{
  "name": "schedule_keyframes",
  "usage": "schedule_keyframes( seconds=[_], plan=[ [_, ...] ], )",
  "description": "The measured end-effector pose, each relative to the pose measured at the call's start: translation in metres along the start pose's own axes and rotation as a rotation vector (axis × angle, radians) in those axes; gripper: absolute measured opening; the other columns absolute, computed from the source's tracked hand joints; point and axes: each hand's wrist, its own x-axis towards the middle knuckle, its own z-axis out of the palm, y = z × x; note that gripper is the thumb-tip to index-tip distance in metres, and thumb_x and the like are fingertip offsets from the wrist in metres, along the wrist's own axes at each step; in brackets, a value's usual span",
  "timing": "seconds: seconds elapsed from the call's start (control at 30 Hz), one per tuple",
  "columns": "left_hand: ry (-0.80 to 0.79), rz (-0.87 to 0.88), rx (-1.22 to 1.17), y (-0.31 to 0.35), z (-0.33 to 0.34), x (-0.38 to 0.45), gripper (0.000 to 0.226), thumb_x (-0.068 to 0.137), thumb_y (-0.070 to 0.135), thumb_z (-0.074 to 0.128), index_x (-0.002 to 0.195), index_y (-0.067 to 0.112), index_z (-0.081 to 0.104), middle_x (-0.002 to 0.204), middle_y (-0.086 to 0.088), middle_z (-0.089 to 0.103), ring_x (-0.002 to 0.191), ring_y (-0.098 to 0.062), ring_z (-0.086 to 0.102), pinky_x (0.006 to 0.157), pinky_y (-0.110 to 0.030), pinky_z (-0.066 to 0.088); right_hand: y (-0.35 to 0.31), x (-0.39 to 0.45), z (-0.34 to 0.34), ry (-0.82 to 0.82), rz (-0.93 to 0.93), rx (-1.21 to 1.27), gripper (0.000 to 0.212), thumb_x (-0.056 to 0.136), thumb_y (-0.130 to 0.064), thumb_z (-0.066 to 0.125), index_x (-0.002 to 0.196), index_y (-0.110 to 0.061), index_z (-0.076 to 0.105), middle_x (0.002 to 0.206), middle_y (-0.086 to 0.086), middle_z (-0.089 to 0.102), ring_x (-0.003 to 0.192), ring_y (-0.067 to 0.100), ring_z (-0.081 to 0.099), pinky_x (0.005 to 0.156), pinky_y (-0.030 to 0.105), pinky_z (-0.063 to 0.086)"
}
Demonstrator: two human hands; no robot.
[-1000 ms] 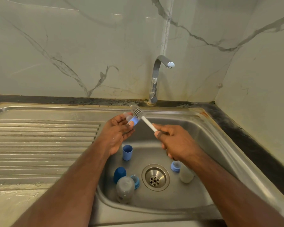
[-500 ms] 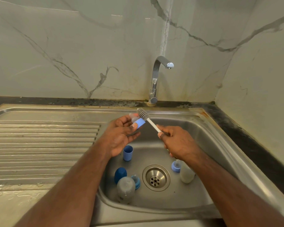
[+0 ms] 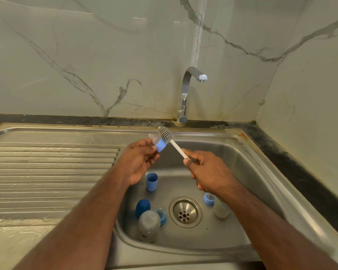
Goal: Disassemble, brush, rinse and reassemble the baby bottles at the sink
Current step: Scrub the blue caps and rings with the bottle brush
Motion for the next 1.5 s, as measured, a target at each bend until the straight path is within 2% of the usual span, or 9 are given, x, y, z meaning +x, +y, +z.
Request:
schedule_keyframes(
  seconds=[0.2,0.4,0.57,0.7,0.87,1.03,1.23,1.33,1.5],
  plan=[
    [0.068,0.095,0.123,0.0,0.006,-0.003,0.019,0.09,0.001,0.069,0.109,0.003,0.072,0.105,-0.009,0.076,0.097,-0.017,0.07,0.086,-0.027,0.058,-0.003,0.0,0.003,-0.01,-0.057,-0.146,0.04,0.103,-0.034,0.051,0.142,-0.042,0.051,0.071,-0.022,0.05,0.062,0.004,0.051,0.066,0.022,0.045],
    [-0.027,0.108,0.22,-0.001,0.008,-0.008,0.024,0.093,-0.002,0.065,0.108,0.014,0.073,0.104,-0.006,0.076,0.096,-0.013,0.07,0.088,-0.025,0.058,-0.001,0.006,-0.002,0.043,-0.036,-0.298,0.041,0.103,-0.035,0.049,0.144,-0.04,0.049,0.122,-0.01,0.068,0.087,0.009,0.063,0.081,0.026,0.052],
    [-0.018,0.115,0.162,0.002,0.005,-0.008,0.018,0.094,-0.001,0.064,0.099,0.012,0.073,0.099,-0.003,0.076,0.099,-0.015,0.069,0.089,-0.027,0.057,0.001,0.003,-0.004,-0.015,-0.035,-0.15,0.038,0.103,-0.032,0.053,0.14,-0.039,0.053,0.071,-0.023,0.049,0.062,0.001,0.049,0.061,0.016,0.039],
    [-0.061,0.098,0.136,0.001,0.005,-0.007,0.028,0.094,-0.002,0.063,0.115,0.016,0.072,0.115,-0.005,0.074,0.106,-0.016,0.068,0.091,-0.028,0.057,0.002,0.008,-0.004,0.039,-0.025,-0.192,0.04,0.103,-0.034,0.051,0.142,-0.041,0.052,0.093,-0.019,0.065,0.067,0.003,0.055,0.06,0.016,0.041],
    [-0.046,0.11,0.137,0.001,0.004,-0.008,0.02,0.096,-0.002,0.061,0.104,0.011,0.072,0.103,-0.002,0.075,0.107,-0.019,0.067,0.096,-0.032,0.056,0.001,0.002,-0.007,-0.014,-0.018,-0.064,0.036,0.102,-0.031,0.055,0.136,-0.04,0.058,0.066,-0.019,0.051,0.056,0.002,0.048,0.055,0.02,0.042],
    [-0.103,0.088,0.131,0.0,0.007,-0.008,0.028,0.096,0.001,0.062,0.117,0.018,0.072,0.122,-0.007,0.072,0.115,-0.021,0.067,0.102,-0.037,0.054,0.003,0.009,-0.005,0.045,-0.017,-0.167,0.04,0.103,-0.032,0.052,0.142,-0.038,0.053,0.085,-0.019,0.061,0.063,0.004,0.052,0.068,0.026,0.049],
    [-0.087,0.079,0.123,-0.001,0.002,-0.006,0.022,0.096,-0.002,0.06,0.107,0.013,0.072,0.106,-0.003,0.074,0.111,-0.022,0.066,0.102,-0.038,0.054,0.002,0.004,-0.006,-0.001,-0.02,-0.081,0.036,0.102,-0.031,0.054,0.138,-0.038,0.057,0.066,-0.019,0.05,0.056,0.004,0.048,0.059,0.023,0.044],
    [-0.109,0.073,0.14,-0.003,0.004,-0.006,0.03,0.096,0.0,0.062,0.121,0.013,0.071,0.121,-0.003,0.072,0.118,-0.022,0.066,0.104,-0.039,0.053,0.003,0.006,-0.006,0.029,-0.009,-0.147,0.039,0.103,-0.032,0.052,0.141,-0.038,0.054,0.07,-0.019,0.051,0.062,0.005,0.052,0.066,0.026,0.049],
    [-0.108,0.081,0.136,-0.001,0.001,-0.005,0.021,0.096,-0.001,0.06,0.107,0.012,0.071,0.108,-0.004,0.073,0.113,-0.023,0.066,0.103,-0.039,0.053,0.002,0.003,-0.006,-0.008,0.001,-0.017,0.035,0.102,-0.031,0.055,0.136,-0.039,0.058,0.067,-0.014,0.054,0.053,0.007,0.047,0.047,0.019,0.042]
  ],
)
